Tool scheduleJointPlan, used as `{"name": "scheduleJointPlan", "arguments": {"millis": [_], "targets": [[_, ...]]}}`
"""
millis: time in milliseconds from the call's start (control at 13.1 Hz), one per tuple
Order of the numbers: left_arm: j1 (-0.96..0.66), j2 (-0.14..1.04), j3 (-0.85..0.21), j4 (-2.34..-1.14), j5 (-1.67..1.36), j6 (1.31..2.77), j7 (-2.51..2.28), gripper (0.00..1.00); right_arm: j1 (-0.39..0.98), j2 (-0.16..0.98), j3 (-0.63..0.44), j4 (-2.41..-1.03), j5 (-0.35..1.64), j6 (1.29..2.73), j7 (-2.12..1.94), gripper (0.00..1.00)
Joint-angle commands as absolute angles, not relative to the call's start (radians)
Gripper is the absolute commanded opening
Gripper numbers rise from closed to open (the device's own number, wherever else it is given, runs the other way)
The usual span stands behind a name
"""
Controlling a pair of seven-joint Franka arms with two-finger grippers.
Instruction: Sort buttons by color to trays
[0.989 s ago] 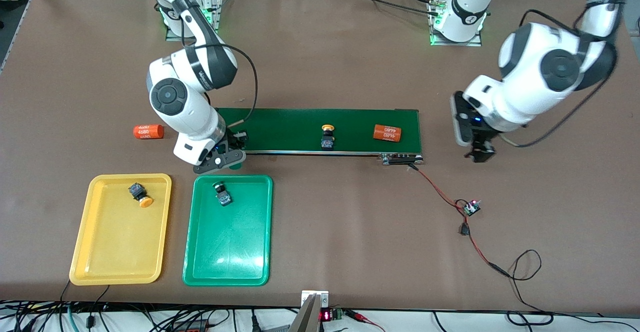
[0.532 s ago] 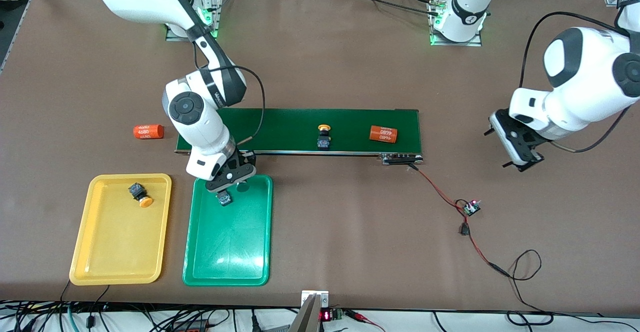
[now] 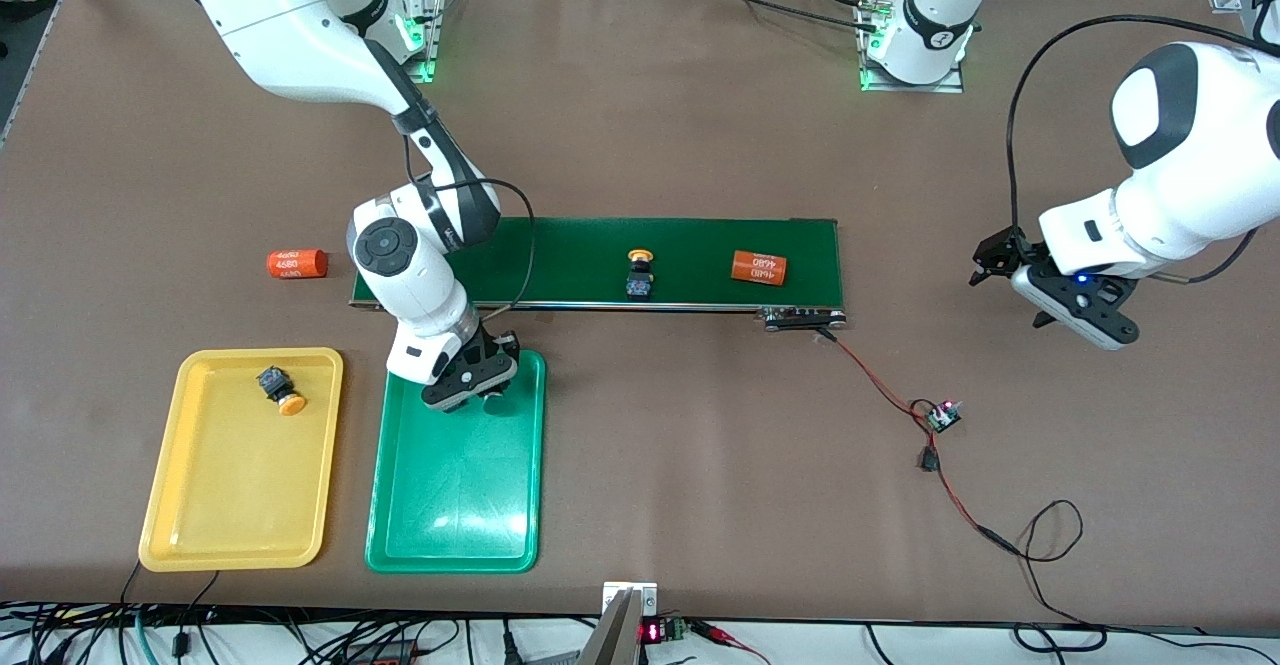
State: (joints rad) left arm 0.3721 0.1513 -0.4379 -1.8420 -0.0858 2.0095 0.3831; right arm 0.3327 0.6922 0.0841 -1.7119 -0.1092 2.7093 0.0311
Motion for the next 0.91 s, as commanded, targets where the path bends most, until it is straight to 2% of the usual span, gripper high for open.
{"name": "scheduleJointPlan", "arguments": {"millis": [0,76,228,456,609,837], "targets": [[0.327,0.147,-0.365,-1.748,-0.087,1.880,0.157,1.00,0.345,0.707,0.077,-1.689,-0.118,2.743,0.034,0.62],[0.295,0.150,-0.312,-1.711,-0.087,1.826,0.134,1.00,0.345,0.707,0.077,-1.690,-0.114,2.743,0.040,0.99],[0.194,0.141,-0.177,-1.666,-0.087,1.790,0.123,1.00,0.345,0.706,0.078,-1.693,-0.109,2.741,0.040,1.00],[0.069,0.143,-0.016,-1.563,-0.097,1.636,0.013,1.00,0.347,0.671,0.077,-1.713,-0.106,2.708,0.079,1.00],[0.017,0.144,0.018,-1.526,-0.088,1.628,-0.099,1.00,0.366,0.599,0.077,-1.724,-0.106,2.566,0.158,1.00],[0.017,0.149,0.009,-1.523,-0.081,1.661,-0.087,1.00,0.377,0.467,0.080,-1.724,-0.106,2.256,0.253,1.00]]}}
